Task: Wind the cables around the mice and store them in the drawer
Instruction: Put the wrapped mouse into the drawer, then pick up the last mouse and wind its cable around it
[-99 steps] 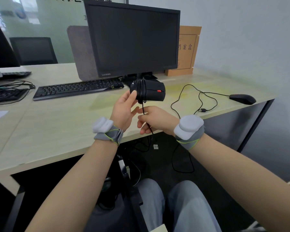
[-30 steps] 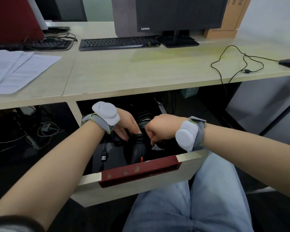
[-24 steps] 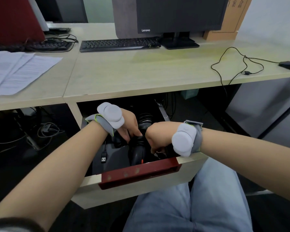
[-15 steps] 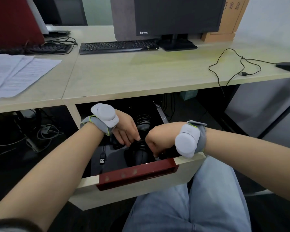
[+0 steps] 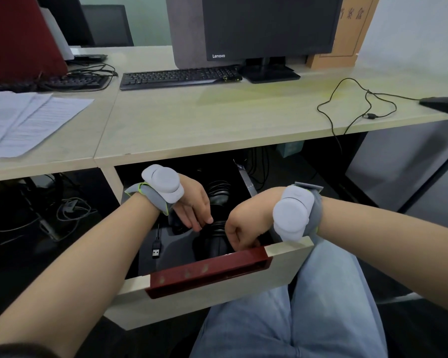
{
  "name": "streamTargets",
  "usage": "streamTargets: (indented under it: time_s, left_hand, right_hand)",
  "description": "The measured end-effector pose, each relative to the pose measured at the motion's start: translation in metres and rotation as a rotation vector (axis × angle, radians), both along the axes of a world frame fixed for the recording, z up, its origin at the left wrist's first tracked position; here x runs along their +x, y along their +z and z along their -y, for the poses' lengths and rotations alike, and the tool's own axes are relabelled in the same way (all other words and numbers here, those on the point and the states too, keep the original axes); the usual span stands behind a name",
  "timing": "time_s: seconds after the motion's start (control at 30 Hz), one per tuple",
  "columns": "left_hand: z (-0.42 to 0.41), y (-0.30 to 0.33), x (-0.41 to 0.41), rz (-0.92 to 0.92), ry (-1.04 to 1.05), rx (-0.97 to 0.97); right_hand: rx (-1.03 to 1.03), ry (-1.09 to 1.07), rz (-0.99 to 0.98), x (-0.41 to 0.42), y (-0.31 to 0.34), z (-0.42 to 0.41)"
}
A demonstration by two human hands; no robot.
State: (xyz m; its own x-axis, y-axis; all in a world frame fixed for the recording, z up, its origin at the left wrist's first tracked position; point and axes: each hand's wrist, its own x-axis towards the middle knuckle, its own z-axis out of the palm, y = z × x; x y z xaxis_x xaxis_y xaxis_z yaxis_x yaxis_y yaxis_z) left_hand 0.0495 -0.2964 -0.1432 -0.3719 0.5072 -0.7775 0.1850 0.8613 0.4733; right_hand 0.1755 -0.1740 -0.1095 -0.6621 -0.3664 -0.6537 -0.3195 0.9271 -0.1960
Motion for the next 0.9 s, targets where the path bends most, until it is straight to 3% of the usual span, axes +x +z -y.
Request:
streamTargets:
  time_s: [0.2, 0.47, 0.7, 0.9]
  left_hand:
    - [-0.003, 0.017, -0.003, -0.058, -0.012, -0.007]
    - [-0.045, 0.077, -0.019, -0.301, 0.070, 0.221]
    - [-0.140, 0.139, -0.031, -0.449, 0.114, 0.465]
    - [-0.295, 0.167, -0.023, -0.381, 0.162, 0.701]
  right_hand:
    - [-0.162, -0.107, 0.161, -0.010, 0.006, -0.008]
    - [-0.451, -0.419, 0.037, -0.042, 0.035, -0.050]
    - [-0.458, -0.689, -0.198, -0.062, 0.078, -0.133]
    - [-0.474, -1.085, -0.597, -0.061, 0.114, -0.279]
